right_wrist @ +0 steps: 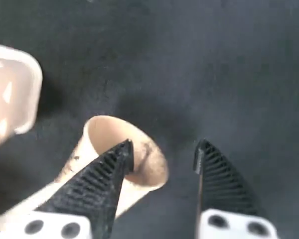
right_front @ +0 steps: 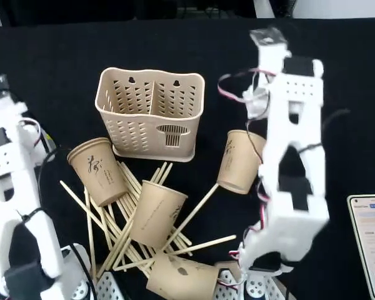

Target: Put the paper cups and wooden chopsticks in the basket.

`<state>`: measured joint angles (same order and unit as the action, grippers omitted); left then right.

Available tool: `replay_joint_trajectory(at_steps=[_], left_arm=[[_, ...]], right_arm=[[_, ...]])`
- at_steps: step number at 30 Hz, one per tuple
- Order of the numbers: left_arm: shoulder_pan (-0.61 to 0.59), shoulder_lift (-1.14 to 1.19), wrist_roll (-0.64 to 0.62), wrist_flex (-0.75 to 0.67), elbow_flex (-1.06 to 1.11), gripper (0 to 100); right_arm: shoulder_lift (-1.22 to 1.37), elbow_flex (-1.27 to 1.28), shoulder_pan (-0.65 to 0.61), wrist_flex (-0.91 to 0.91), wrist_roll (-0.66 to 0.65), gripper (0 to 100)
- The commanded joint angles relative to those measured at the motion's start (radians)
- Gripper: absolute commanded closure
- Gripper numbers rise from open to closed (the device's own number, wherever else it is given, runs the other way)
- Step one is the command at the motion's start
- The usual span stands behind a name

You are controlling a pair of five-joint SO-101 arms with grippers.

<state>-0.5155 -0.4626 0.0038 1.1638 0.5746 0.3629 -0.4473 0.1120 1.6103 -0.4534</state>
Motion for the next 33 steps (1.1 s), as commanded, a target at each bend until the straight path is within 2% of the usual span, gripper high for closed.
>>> replay_joint_trajectory(at_steps=[1,5,10,24,26,29,33], left_arm=[[-0.013,-0.066,-0.018,-0.080,0.077,82],[-0.010,-0.092,-0.020,-0.127,0.156,82],[-0.012,-0.117,-0.023,-0.157,0.199,83],[-0.012,-0.121,-0.023,-0.150,0.203,83],[-0.012,-0.121,-0.023,-0.150,0.203,83],[-0.012,-0.121,-0.023,-0.150,0.203,83],[-0.012,-0.121,-0.025,-0.152,0.203,83]], right_arm=[[0.054,-0.242,-0.023,0.160,-0.428,78.6],[0.042,-0.213,-0.028,0.157,-0.574,78.7],[-0.005,0.005,-0.069,0.157,-0.713,78.7],[-0.077,0.237,-0.084,0.157,-0.833,79.2],[-0.077,0.237,-0.084,0.157,-0.833,84.1],[-0.088,0.237,-0.084,0.158,-0.832,98.4],[-0.166,0.268,-0.074,0.158,-0.815,98.9]])
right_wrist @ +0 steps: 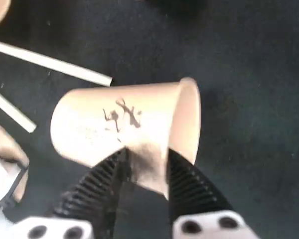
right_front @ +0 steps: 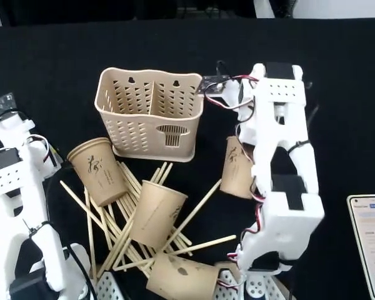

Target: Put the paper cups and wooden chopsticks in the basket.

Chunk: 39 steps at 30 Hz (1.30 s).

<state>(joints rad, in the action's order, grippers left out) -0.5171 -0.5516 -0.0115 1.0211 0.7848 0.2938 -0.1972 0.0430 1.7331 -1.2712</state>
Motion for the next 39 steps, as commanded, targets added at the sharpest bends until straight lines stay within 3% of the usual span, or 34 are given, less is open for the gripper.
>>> replay_joint_trajectory(at_steps=[1,13,19,22,27,34,39], left_arm=[[-0.010,-0.032,-0.009,-0.009,-0.007,83],[-0.004,-0.032,-0.009,-0.014,0.007,83],[-0.004,-0.032,-0.011,-0.015,0.007,83],[-0.005,-0.031,-0.011,-0.015,0.007,83],[-0.012,-0.025,-0.072,-0.015,0.008,83],[-0.012,-0.032,-0.091,-0.041,0.038,83],[-0.013,-0.032,-0.089,-0.077,0.061,83]], right_arm=[[-0.131,0.039,-0.006,0.035,0.012,98.6],[-0.734,0.374,0.008,0.029,0.195,98.8],[-1.018,0.265,-0.020,-0.060,0.269,98.8],[-1.112,0.185,-0.098,-0.152,0.407,98.8],[-1.107,0.087,-0.319,-0.267,0.608,98.8],[-0.875,0.053,-0.485,-0.351,0.620,98.8],[-0.671,-0.064,-0.499,-0.354,0.620,98.8]])
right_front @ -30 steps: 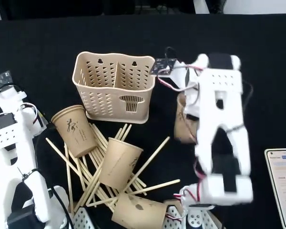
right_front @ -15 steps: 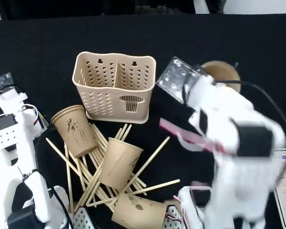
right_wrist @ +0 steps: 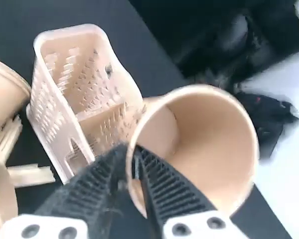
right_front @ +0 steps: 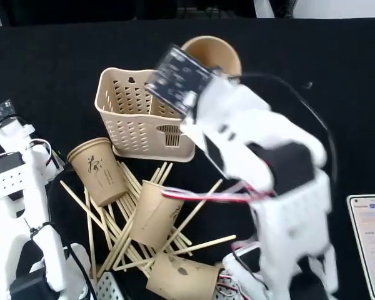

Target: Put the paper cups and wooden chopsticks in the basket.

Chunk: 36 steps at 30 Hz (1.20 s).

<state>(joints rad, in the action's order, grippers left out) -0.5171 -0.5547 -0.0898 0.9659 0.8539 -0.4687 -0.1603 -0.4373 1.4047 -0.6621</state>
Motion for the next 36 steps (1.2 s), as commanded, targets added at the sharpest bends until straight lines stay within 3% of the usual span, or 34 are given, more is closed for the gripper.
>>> replay_joint_trajectory(at_steps=[1,10,19,25,36], left_arm=[[-0.013,-0.029,-0.011,-0.021,-0.008,83],[-0.015,-0.029,-0.009,-0.018,-0.008,83],[-0.030,-0.029,-0.009,-0.018,-0.010,83],[-0.104,-0.029,-0.015,-0.025,-0.016,83],[-0.104,-0.029,-0.015,-0.025,-0.016,83]], right_arm=[[0.128,-0.137,-0.018,-0.026,0.011,98.8],[0.381,-0.386,-0.020,0.155,0.005,98.6],[0.440,-0.604,-0.060,0.308,0.006,98.6],[0.440,-0.559,-0.095,0.327,0.005,98.6],[0.440,-0.490,-0.031,0.330,-0.080,98.6]])
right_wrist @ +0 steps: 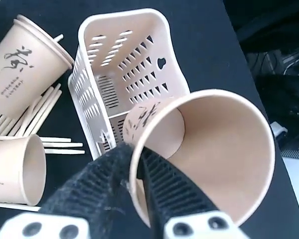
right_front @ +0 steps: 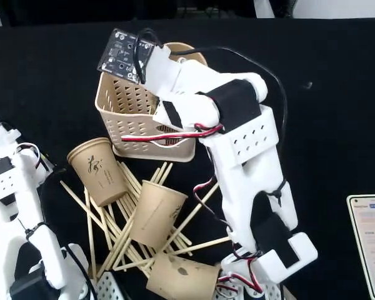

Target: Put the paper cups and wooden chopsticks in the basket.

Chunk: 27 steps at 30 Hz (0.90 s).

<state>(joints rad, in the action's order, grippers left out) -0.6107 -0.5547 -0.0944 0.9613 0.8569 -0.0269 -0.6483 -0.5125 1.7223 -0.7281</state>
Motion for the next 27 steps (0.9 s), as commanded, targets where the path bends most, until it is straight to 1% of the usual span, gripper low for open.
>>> replay_joint_trajectory(at_steps=[1,3,6,8,13,17,20,22,25,27], left_arm=[[-0.010,-0.029,-0.011,-0.020,-0.019,83],[-0.010,-0.029,-0.011,-0.020,-0.019,83],[-0.010,-0.029,-0.011,-0.020,-0.019,83],[-0.010,-0.029,-0.011,-0.020,-0.019,83],[-0.012,-0.029,-0.011,-0.020,-0.019,83],[-0.010,-0.029,-0.011,-0.020,-0.019,83],[-0.010,-0.029,-0.011,-0.020,-0.019,83],[-0.010,-0.029,-0.011,-0.020,-0.019,83],[-0.007,-0.029,-0.011,-0.020,-0.019,83],[-0.005,-0.029,-0.011,-0.020,-0.019,83]], right_arm=[[-0.002,-0.002,0.044,0.012,-0.014,98.3],[-0.002,-0.002,0.044,0.012,-0.006,93.2],[-0.002,-0.004,0.044,0.014,0.003,80.6],[-0.004,-0.012,0.043,0.009,0.006,76.3],[-0.036,-0.030,0.041,0.025,0.017,75.8],[-0.142,-0.027,0.041,0.043,0.126,75.8],[-0.263,0.085,0.040,0.043,0.172,75.9],[-0.357,0.217,0.038,0.043,0.213,75.9],[-0.513,0.478,0.034,0.041,0.262,75.9],[-0.621,0.668,-0.009,0.038,0.275,75.9]])
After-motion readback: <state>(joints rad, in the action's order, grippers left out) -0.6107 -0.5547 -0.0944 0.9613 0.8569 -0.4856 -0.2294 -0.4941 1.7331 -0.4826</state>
